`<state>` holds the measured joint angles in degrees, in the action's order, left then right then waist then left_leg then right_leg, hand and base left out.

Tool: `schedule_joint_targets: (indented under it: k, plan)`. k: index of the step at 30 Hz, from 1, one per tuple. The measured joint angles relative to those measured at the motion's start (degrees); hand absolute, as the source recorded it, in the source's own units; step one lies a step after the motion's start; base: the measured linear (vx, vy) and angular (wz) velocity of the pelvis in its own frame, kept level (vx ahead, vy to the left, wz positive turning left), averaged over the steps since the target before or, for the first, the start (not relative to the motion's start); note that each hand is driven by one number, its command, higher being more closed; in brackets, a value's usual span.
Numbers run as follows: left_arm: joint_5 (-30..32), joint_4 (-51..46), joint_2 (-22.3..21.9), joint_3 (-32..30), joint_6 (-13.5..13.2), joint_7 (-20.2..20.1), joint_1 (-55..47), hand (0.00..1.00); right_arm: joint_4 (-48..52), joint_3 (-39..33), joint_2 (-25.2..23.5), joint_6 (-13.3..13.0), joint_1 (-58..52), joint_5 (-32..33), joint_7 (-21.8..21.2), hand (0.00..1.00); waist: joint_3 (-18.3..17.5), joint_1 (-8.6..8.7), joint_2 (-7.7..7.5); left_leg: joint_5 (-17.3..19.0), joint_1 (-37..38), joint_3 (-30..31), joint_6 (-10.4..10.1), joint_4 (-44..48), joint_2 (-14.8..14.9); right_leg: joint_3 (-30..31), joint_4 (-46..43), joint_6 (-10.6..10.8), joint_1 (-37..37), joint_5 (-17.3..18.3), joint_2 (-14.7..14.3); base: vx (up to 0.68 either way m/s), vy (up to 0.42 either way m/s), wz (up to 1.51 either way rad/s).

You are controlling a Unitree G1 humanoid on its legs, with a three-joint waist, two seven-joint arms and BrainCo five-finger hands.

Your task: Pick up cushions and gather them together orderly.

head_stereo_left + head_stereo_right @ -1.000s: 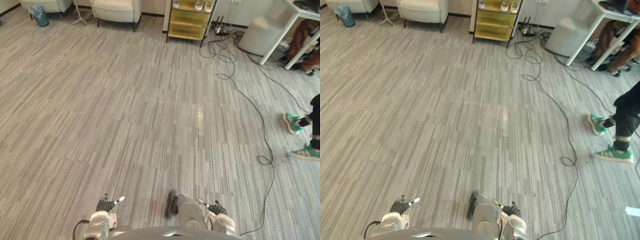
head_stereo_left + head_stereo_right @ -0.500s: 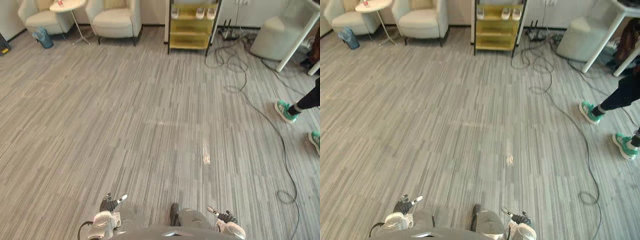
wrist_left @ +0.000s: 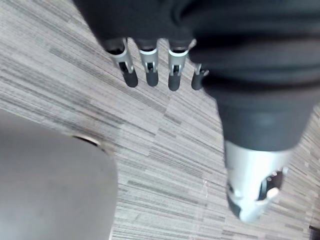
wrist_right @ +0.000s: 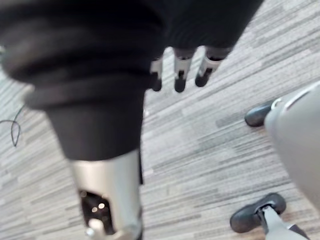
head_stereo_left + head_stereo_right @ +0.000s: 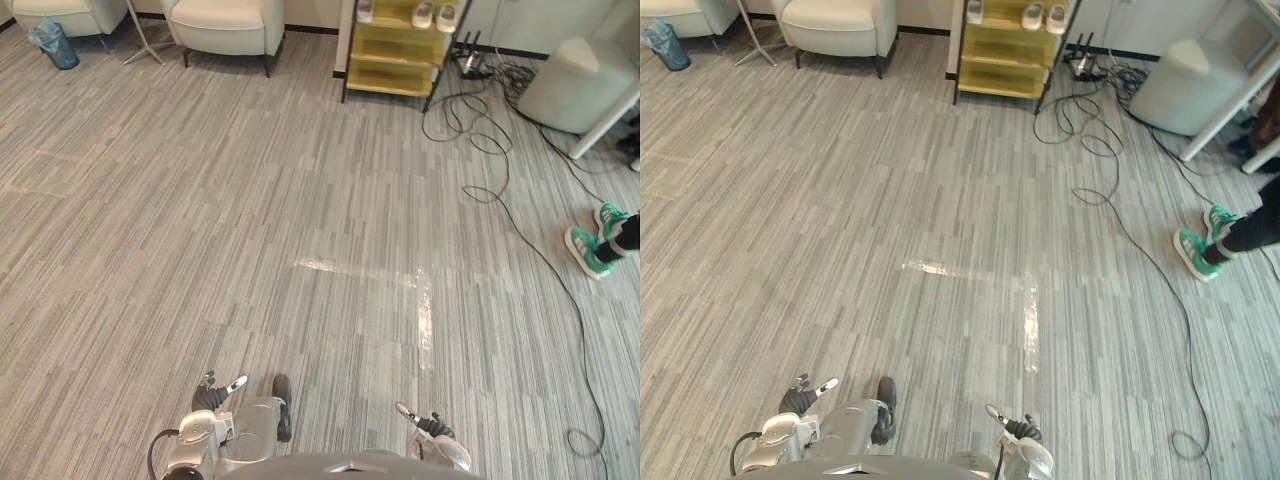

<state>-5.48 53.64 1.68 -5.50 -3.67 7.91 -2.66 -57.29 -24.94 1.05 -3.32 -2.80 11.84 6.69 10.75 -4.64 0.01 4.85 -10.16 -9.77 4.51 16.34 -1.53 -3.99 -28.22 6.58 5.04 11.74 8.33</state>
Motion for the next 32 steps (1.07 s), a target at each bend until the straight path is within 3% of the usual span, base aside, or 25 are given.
schedule_joint_targets:
  k: [2,3,5,6,7,8,11,12,13,14,15,17,19,20,24,26,29,30,31,32]
  plan:
    - [0.01,1.03,0.85,0.87,0.45,-0.04,0.51,0.00,0.14,0.24,-0.74,0.11,-0.07,-0.09,-0.15,0.00,0.24,0.11,-0.76,1.87,4.00,-1.33,-0.25,-0.26,-0.86,3.01,-19.32,5.87,-7.60,-2.94,1.86,0.46,0.170,-0.20]
    - [0.05,1.27,1.21,1.43,0.78,-0.02,0.43,0.00,0.24,0.72,-0.56,0.09,-0.22,-0.26,-0.18,0.00,0.20,0.45,-1.01,2.34,6.55,-1.62,-0.40,-0.91,-1.37,2.93,-26.28,6.71,-10.19,-3.46,2.67,0.38,0.102,-0.10]
    - [0.05,1.49,1.38,2.46,1.06,-0.02,0.07,0.00,1.24,1.78,-0.32,-0.14,-0.50,-0.55,-0.21,0.00,0.21,1.61,-1.01,2.51,10.99,-1.75,-0.40,-2.85,-1.61,-1.86,-34.07,5.63,-13.79,-3.29,4.96,0.28,0.066,0.02]
    - [0.05,1.66,1.40,2.85,1.17,-0.02,0.03,0.00,1.89,1.76,-0.47,-0.23,-0.54,-0.92,-0.21,0.00,0.25,1.87,-0.93,2.50,13.47,-1.67,-0.40,-5.01,-1.60,-5.06,-35.13,3.66,-15.94,-2.80,6.36,0.27,0.027,0.02]
    - [0.04,1.87,1.43,2.74,1.19,-0.03,0.01,0.00,1.87,1.48,-0.57,-0.23,-0.43,-0.94,-0.21,0.00,0.44,1.82,-1.07,2.50,16.50,-1.50,-0.40,-7.29,-1.59,-8.03,-33.44,1.88,-17.18,-1.28,7.49,0.26,0.007,0.01]
    - [0.01,2.01,1.49,2.72,1.19,-0.01,-0.10,0.00,1.69,1.37,-0.58,-0.12,-0.41,-0.94,-0.21,0.00,0.45,1.81,-1.07,2.50,17.53,-1.32,-0.40,-8.05,-1.47,-9.32,-31.65,1.64,-17.24,-0.66,7.72,0.25,-0.042,0.06]
    - [-0.21,2.14,1.44,2.12,1.19,0.02,-0.30,0.00,1.05,1.34,-0.67,-0.11,-0.12,-0.99,-0.28,0.00,0.35,1.96,-1.06,2.84,19.39,-0.86,-1.00,-9.72,-0.08,-13.58,-12.51,0.16,-16.66,0.69,6.26,0.20,-0.118,0.05]
    - [-0.21,2.30,1.52,1.89,1.18,-0.01,-0.33,0.00,-0.13,1.22,-0.58,-0.06,0.73,-0.98,-0.28,0.00,0.40,2.00,-1.05,3.32,18.94,-0.75,-1.79,-9.88,0.59,-13.81,0.35,-0.88,-16.42,-1.10,4.59,0.16,-0.186,0.00]
    - [-0.20,2.67,1.59,1.29,1.18,-0.03,-0.32,0.00,-0.78,1.29,-0.59,0.16,0.81,-0.98,-0.28,0.00,0.28,2.08,-1.35,3.97,19.00,-0.44,-2.97,-10.58,0.86,-11.79,14.59,-0.86,-14.97,-7.02,2.65,0.20,-0.255,0.02]
    - [-0.19,2.94,1.65,0.93,1.17,-0.02,-0.38,0.00,-1.07,1.20,-0.55,0.14,0.75,-0.92,-0.27,0.00,0.20,2.33,-1.46,4.34,19.11,-0.08,-3.64,-10.60,0.89,-11.00,16.95,-0.89,-14.42,-11.23,2.19,0.19,-0.307,0.09]
    - [-0.11,3.50,1.76,0.47,1.14,0.00,-0.24,0.00,-1.55,1.10,-0.21,0.12,0.88,-0.89,-0.28,0.00,-0.03,2.81,-1.78,5.07,19.35,0.56,-4.77,-10.55,1.22,-9.63,17.96,-3.19,-13.46,-15.16,0.87,0.14,-0.276,0.09]
    - [0.04,4.18,0.74,-0.66,1.17,-0.05,-0.52,0.00,-2.22,1.02,0.71,0.14,1.31,-0.96,-0.29,0.00,-0.33,3.00,0.36,6.83,20.11,0.95,-6.60,-10.52,3.24,-9.80,17.24,-4.15,-13.04,-14.16,-1.23,0.12,-0.235,-0.04]
    - [0.04,4.73,-0.91,-1.28,1.17,-0.06,-1.61,0.00,-2.20,-0.48,1.84,0.08,0.30,-0.86,-0.26,0.00,-2.56,3.14,3.89,10.29,18.90,1.90,-9.23,-6.87,8.29,-11.79,19.31,-5.38,-11.15,-12.13,-5.69,0.23,-0.237,0.07]
    - [0.05,5.09,-1.16,-1.23,1.18,-0.10,-1.85,0.00,-2.24,-0.61,2.07,0.08,0.06,-0.88,-0.26,0.00,-2.93,3.06,4.46,10.36,18.12,2.30,-9.58,-4.46,9.24,-12.36,20.11,-5.51,-10.45,-11.80,-6.68,0.25,-0.188,0.30]
    - [0.10,3.62,-1.46,-1.24,1.16,-0.87,-0.89,0.00,-2.38,-0.76,2.00,0.77,-0.88,-0.49,-0.20,0.00,-2.39,1.52,4.08,8.89,7.27,3.73,-11.35,22.13,12.41,-13.34,23.04,-7.09,-4.86,-10.44,-7.82,0.20,-0.136,0.11]
    - [0.10,3.58,-1.53,-1.15,1.15,-0.89,-0.98,0.00,-2.31,-1.09,1.97,0.82,-1.27,-0.13,-0.19,0.00,-2.48,1.59,4.25,9.43,5.82,2.89,-10.52,24.25,12.49,-13.29,23.72,-7.09,-2.18,-10.24,-7.56,0.23,0.008,-0.07]
    - [0.10,3.28,-1.43,-1.04,1.14,-1.08,-0.85,0.00,-2.30,-1.29,1.65,0.90,-1.07,0.09,-0.17,0.00,-2.38,1.46,4.01,10.27,4.78,2.60,-10.08,15.45,11.47,-12.10,24.04,-6.21,-1.06,-9.99,-6.30,0.18,0.132,-0.23]
    - [0.16,3.31,-1.61,-0.36,1.15,-1.10,-0.93,0.00,-2.30,-2.45,1.78,0.90,-1.16,0.09,-0.17,0.00,-2.64,1.63,4.46,7.06,5.95,5.11,-10.84,1.94,9.45,-11.23,23.93,-4.45,-1.40,-9.52,-5.45,0.13,0.216,-0.21]
    - [0.07,3.43,-1.67,0.07,1.14,-1.21,-0.94,0.00,-2.50,-2.82,1.90,0.95,-1.19,0.07,-0.16,0.00,-2.68,1.42,4.42,3.42,6.60,5.24,-9.47,0.02,8.64,-10.38,24.03,-3.81,-1.62,-9.52,-5.35,0.17,0.239,-0.19]
    - [0.26,3.42,-1.47,0.30,1.13,-1.09,-0.89,0.00,-2.65,-3.06,1.32,1.05,-1.19,0.25,-0.14,0.00,-3.36,1.39,3.62,2.67,7.69,4.84,-9.07,-2.73,6.70,-9.14,24.98,-3.18,-1.67,-9.98,-4.07,0.09,0.105,-0.12]
